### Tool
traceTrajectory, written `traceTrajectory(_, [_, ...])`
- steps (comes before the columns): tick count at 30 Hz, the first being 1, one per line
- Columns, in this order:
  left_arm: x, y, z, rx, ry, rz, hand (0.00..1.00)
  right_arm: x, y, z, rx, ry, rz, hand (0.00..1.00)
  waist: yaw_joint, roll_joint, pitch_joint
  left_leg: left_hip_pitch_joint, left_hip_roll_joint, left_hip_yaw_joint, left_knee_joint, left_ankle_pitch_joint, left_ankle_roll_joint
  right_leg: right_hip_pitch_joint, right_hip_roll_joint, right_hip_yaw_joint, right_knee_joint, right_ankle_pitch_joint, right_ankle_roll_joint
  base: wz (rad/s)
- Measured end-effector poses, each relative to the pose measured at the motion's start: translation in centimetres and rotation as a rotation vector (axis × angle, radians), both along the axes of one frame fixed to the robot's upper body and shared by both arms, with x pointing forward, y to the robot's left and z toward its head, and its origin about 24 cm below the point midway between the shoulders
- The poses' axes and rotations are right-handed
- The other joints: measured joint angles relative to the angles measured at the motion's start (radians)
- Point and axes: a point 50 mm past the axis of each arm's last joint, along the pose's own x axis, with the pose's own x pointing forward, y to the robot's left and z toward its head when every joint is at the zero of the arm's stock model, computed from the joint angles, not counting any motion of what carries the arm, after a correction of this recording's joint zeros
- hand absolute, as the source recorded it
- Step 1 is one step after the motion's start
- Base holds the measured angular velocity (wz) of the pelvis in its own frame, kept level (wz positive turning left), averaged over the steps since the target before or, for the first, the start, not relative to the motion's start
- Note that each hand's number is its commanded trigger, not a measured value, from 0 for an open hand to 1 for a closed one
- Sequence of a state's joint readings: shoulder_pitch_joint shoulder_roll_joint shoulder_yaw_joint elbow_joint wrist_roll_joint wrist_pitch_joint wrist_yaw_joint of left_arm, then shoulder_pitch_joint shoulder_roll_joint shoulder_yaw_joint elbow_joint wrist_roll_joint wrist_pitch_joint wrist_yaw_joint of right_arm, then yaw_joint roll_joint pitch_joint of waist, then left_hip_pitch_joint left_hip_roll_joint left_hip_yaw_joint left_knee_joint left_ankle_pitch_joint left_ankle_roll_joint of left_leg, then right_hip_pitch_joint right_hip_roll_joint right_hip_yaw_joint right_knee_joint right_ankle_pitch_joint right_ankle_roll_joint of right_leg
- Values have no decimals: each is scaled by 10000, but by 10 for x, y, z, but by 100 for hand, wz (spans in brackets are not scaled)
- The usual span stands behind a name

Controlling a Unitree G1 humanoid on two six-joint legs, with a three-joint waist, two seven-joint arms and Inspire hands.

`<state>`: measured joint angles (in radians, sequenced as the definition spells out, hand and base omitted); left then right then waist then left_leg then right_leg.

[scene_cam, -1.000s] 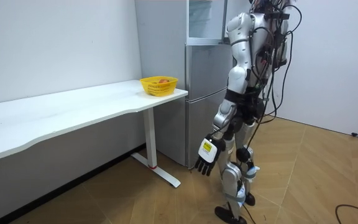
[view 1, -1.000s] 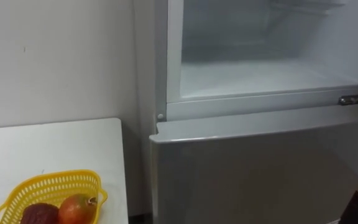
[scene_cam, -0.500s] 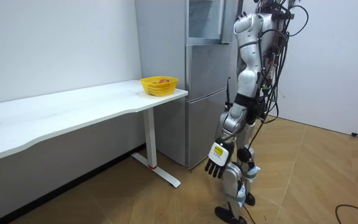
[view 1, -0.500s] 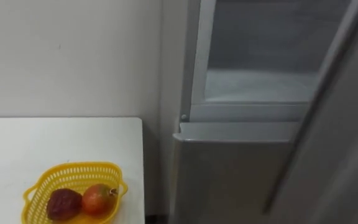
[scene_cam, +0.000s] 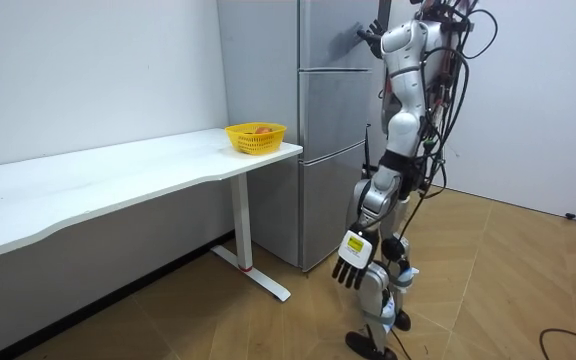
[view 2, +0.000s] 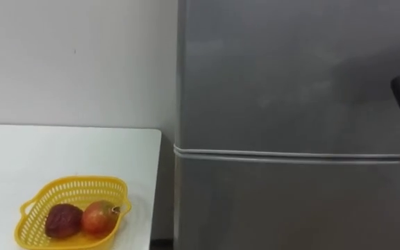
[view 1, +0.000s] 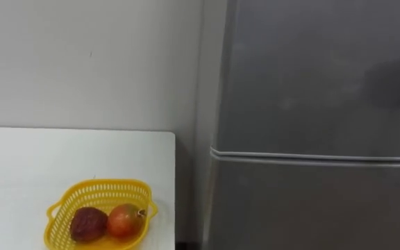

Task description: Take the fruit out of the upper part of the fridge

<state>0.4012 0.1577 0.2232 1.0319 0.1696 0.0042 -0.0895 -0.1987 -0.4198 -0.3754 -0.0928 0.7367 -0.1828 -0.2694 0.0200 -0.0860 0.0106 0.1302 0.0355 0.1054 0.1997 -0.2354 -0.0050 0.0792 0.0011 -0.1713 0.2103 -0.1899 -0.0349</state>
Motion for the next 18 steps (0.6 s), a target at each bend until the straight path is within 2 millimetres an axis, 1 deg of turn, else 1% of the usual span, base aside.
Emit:
traceTrajectory(1, [0, 1, 0, 13, 61, -1, 0, 3, -1, -2, 49, 118, -8, 0, 48, -17, 2, 36, 6, 3, -1, 0, 0, 32, 0, -3, -58, 10, 2, 0])
traceTrajectory(5, [-3, 4, 1, 77, 248, 15, 0, 10, -4, -7, 204, 373, -11, 0, 94, -66, -40, 17, 15, -13, -33, -2, 1, 45, 11, -14, -40, 72, 5, 0])
traceTrajectory(8, [-5, 5, 1, 86, 342, 22, 0, 15, -3, -10, 212, 540, -14, 0, 118, -84, -37, 15, 16, -15, -17, 3, -3, 79, 20, -10, -33, 131, -5, 0])
traceTrajectory(11, [-6, 4, 1, 106, 470, -169, 0, 16, -3, -12, 3, 701, -113, 0, 128, -120, -64, 15, 16, -13, -3, 7, -6, 90, 22, -11, -36, 162, -8, 0])
traceTrajectory(18, [-6, 5, 1, 127, 527, -302, 0, 16, -3, -12, -30, 685, -158, 0, 122, -126, -70, 14, 18, -16, -6, 7, -7, 86, 25, -5, -43, 165, -9, 0])
